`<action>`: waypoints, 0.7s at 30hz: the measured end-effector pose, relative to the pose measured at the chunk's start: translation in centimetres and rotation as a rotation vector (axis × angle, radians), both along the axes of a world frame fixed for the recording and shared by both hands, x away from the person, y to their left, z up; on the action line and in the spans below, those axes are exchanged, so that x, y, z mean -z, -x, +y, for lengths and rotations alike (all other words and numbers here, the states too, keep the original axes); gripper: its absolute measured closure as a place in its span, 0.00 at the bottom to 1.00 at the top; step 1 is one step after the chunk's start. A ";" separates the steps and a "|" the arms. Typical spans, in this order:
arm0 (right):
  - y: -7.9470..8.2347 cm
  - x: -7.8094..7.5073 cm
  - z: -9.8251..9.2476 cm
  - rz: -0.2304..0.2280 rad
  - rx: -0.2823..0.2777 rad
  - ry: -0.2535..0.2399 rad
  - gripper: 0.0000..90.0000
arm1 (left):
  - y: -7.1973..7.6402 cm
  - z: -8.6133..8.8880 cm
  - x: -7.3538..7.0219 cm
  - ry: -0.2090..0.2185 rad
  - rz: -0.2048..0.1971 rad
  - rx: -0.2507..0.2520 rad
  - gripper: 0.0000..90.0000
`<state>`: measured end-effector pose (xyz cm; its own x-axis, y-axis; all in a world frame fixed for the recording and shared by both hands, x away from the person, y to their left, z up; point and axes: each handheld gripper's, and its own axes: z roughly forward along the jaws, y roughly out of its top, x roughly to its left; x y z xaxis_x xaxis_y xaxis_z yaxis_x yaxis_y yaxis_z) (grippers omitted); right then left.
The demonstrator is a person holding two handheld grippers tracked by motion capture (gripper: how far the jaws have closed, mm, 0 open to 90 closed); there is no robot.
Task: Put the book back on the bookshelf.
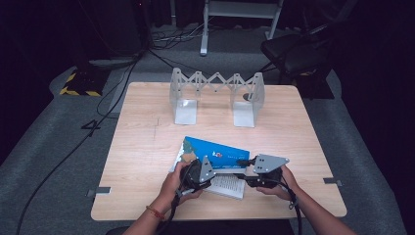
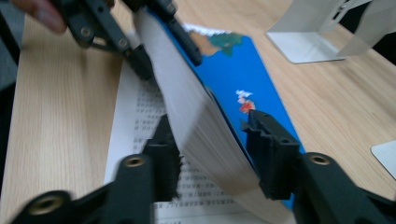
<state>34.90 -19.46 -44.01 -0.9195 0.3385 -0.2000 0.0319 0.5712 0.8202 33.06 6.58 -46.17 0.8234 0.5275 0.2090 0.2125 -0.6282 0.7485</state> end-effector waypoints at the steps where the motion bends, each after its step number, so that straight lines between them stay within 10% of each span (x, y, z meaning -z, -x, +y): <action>1: -0.1 -0.1 -0.3 -0.003 0.018 -0.011 0.52 | 0.0 0.1 0.0 0.012 -0.001 -0.002 0.72; 10: -2.7 0.4 -5.3 0.029 0.196 -0.076 0.38 | -0.1 1.3 -0.4 0.087 -0.008 0.007 0.74; 21: -5.6 3.8 -7.2 0.139 0.305 0.032 0.35 | -0.2 2.5 -1.0 0.171 -0.010 -0.001 0.75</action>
